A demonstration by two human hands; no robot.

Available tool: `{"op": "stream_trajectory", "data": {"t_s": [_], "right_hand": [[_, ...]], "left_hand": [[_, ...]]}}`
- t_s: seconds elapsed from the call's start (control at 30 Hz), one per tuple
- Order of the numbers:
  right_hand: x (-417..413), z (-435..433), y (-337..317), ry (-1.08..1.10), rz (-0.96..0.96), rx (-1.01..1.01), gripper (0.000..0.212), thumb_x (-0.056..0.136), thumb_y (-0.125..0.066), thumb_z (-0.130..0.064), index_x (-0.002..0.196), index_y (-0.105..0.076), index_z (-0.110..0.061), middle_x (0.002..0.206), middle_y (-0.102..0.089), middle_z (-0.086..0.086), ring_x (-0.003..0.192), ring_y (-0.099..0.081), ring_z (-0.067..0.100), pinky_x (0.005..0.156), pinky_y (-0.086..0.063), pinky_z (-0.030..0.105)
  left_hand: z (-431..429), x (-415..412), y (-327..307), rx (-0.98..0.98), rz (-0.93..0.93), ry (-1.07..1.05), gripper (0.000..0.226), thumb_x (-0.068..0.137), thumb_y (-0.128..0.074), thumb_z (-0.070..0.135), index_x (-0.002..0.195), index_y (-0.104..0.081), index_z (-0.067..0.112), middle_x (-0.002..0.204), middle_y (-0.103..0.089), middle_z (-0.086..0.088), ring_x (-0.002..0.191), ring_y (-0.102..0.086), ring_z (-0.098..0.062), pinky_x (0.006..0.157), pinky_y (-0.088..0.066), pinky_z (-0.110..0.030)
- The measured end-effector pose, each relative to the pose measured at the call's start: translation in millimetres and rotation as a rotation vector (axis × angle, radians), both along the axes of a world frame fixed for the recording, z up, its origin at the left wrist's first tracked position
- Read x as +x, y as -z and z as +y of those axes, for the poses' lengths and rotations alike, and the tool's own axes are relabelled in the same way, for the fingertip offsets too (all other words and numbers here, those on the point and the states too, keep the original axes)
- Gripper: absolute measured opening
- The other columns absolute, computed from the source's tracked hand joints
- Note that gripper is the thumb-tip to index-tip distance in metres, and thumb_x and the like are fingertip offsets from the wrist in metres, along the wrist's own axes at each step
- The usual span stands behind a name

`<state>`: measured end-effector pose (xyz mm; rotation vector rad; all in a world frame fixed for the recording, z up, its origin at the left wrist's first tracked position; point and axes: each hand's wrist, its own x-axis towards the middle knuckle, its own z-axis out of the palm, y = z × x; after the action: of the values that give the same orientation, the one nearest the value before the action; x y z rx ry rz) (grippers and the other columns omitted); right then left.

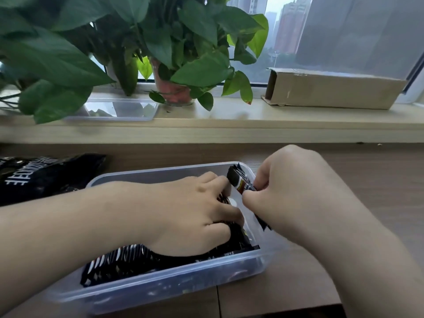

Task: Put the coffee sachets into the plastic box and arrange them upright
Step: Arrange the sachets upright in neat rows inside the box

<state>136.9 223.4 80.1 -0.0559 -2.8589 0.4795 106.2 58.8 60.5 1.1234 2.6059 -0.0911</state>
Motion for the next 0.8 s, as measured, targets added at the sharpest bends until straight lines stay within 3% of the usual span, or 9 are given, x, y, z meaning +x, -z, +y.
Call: {"op": "stream_trajectory", "data": {"t_s": [0.1,0.2,0.37,0.43,0.5,0.57,0.63,0.7,0.8], "right_hand": [[-2,-10,7,-0.007,0.016,0.106,0.018,0.067,-0.069,-0.029,0.060,-0.065,-0.013,0.057,-0.062,0.002,0.060,-0.067,0.022,0.055,-0.058,0.032],[-1,-18,12,-0.028,0.045,0.243,0.031,0.073,-0.067,-0.029,0.056,-0.045,-0.017,0.058,-0.052,-0.002,0.064,-0.064,0.022,0.054,-0.047,0.027],[4,-27,2,-0.068,-0.028,0.354,0.051,0.086,-0.063,-0.052,0.058,-0.034,-0.021,0.062,-0.036,-0.004,0.060,-0.040,0.018,0.047,-0.027,0.027],[1,-20,-3,-0.076,-0.056,0.285,0.047,0.083,-0.061,-0.062,0.064,-0.053,-0.019,0.068,-0.051,-0.002,0.063,-0.047,0.015,0.050,-0.036,0.026],[-3,-7,-8,-0.087,-0.112,0.135,0.040,0.081,-0.065,-0.060,0.084,-0.071,-0.021,0.077,-0.064,-0.005,0.071,-0.058,0.011,0.058,-0.046,0.027],[-5,5,-11,-0.130,-0.141,-0.017,0.027,0.079,-0.071,-0.054,0.080,-0.074,-0.027,0.062,-0.059,-0.009,0.055,-0.052,0.000,0.049,-0.038,0.023],[-8,14,-14,-0.127,-0.075,-0.144,0.025,0.079,-0.073,-0.050,0.070,-0.073,-0.026,0.054,-0.055,-0.008,0.048,-0.048,0.001,0.048,-0.033,0.023],[-14,24,-11,-0.071,-0.031,-0.220,0.028,0.081,-0.072,-0.049,0.070,-0.071,-0.023,0.058,-0.058,-0.008,0.054,-0.052,0.005,0.051,-0.036,0.024],[-20,31,-2,-0.039,-0.150,-0.326,0.031,0.082,-0.073,-0.049,0.075,-0.070,-0.019,0.064,-0.067,0.000,0.053,-0.061,0.014,0.057,-0.053,0.034]], "left_hand": [[1,5,-3,-0.041,0.066,-0.029,0.043,0.086,-0.016,0.048,0.123,-0.038,0.051,0.120,-0.033,-0.002,0.115,-0.028,-0.022,0.106,-0.034,-0.041],[-2,9,-5,-0.070,0.112,-0.035,0.038,0.086,-0.014,0.049,0.115,-0.039,0.047,0.118,-0.035,-0.004,0.114,-0.030,-0.024,0.104,-0.035,-0.043],[-16,9,-5,-0.014,0.047,-0.052,0.051,0.087,-0.020,0.045,0.133,-0.042,0.050,0.130,-0.036,0.001,0.121,-0.032,-0.018,0.107,-0.037,-0.041],[-21,7,-7,0.037,0.047,-0.053,0.058,0.087,-0.020,0.045,0.142,-0.035,0.054,0.132,-0.036,0.007,0.125,-0.033,-0.015,0.108,-0.037,-0.039],[-24,3,-8,0.065,0.037,-0.058,0.061,0.088,-0.019,0.045,0.147,-0.029,0.056,0.136,-0.034,0.012,0.130,-0.031,-0.011,0.112,-0.034,-0.036],[-21,1,-8,0.063,0.060,-0.049,0.059,0.091,-0.021,0.046,0.149,-0.030,0.054,0.143,-0.030,0.012,0.134,-0.027,-0.009,0.114,-0.031,-0.036],[-16,0,-7,0.059,0.082,-0.019,0.052,0.099,-0.027,0.043,0.151,-0.032,0.048,0.150,-0.029,0.011,0.138,-0.025,-0.011,0.115,-0.030,-0.036],[-11,1,-7,0.053,0.081,0.016,0.052,0.102,-0.030,0.038,0.154,-0.029,0.042,0.157,-0.025,0.011,0.143,-0.021,-0.011,0.119,-0.027,-0.037],[-7,0,-7,0.033,0.069,0.042,0.059,0.099,-0.025,0.041,0.158,-0.022,0.036,0.164,-0.019,0.011,0.150,-0.015,-0.011,0.123,-0.021,-0.036]]}}
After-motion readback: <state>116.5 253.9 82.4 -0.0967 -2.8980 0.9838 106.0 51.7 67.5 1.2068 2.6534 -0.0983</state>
